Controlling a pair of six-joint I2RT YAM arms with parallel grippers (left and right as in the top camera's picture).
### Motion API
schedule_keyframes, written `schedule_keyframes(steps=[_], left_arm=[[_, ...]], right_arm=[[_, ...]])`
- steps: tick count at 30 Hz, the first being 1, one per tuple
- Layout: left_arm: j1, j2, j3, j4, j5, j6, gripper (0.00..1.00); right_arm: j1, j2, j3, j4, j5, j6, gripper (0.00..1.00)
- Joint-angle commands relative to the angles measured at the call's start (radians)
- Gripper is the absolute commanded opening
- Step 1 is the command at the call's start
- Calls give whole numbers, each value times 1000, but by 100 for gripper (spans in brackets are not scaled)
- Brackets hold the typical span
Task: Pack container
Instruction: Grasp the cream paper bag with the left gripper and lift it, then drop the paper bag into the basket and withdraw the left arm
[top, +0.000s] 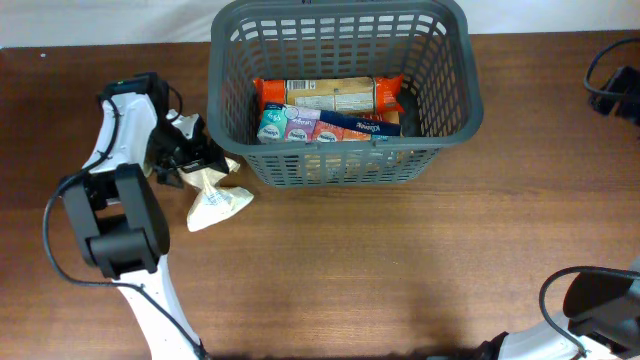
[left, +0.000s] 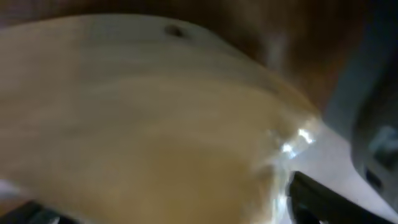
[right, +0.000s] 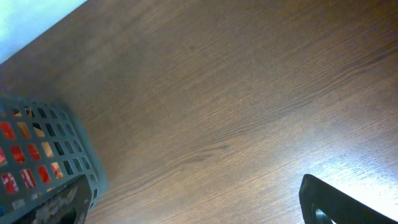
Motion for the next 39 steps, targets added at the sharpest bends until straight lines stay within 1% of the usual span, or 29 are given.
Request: schedule_keyframes(steps=[1,2,3,4,8,14,18,22,25,29,31,33,36,39], left_arm=[[-6,48,-3,21,-28,-35,64],[-6,61,-3,22,-30,-34,31],[-6,65,-3,22,-33,-34,8],[-6,67,-3,22,-36,-34,2],[-6,67,-3,17,-51,-38,2],[-6,46,39,-64,-32,-21,2],[-6,-38,142,-113,-32,-19,2],[-6,-144,307,-151,-41,-30,2],[-6,-231,445,-171,-134,-30,2],[-6,-353,592,-154,-274,-28,2],[-8,-408,645,-119,-257,42,2],[-21,-458,679,-77,-202,159,2],[-75,-528,693,-16,-135,378,2],[-166,-558,693,-2,-103,583,2]], right_arm=[[-4,-7,-2,3,13,5,99],[-4,-7,-2,3,13,5,99],[-4,-7,-2,3,13,4,98],[-4,-7,-2,3,13,5,99],[-4,-7,-2,3,13,5,99],[-4,-7,-2,3,13,5,99],[-4,-7,-2,3,13,5,99],[-4,-7,-2,3,13,5,99],[-4,-7,-2,3,13,5,99],[-4,-7,-2,3,13,4,99],[-4,-7,-2,3,13,5,99],[-4,-7,-2,3,13,5,99],[-4,-7,-2,3,13,5,98],[-4,-7,-2,3,13,5,99]])
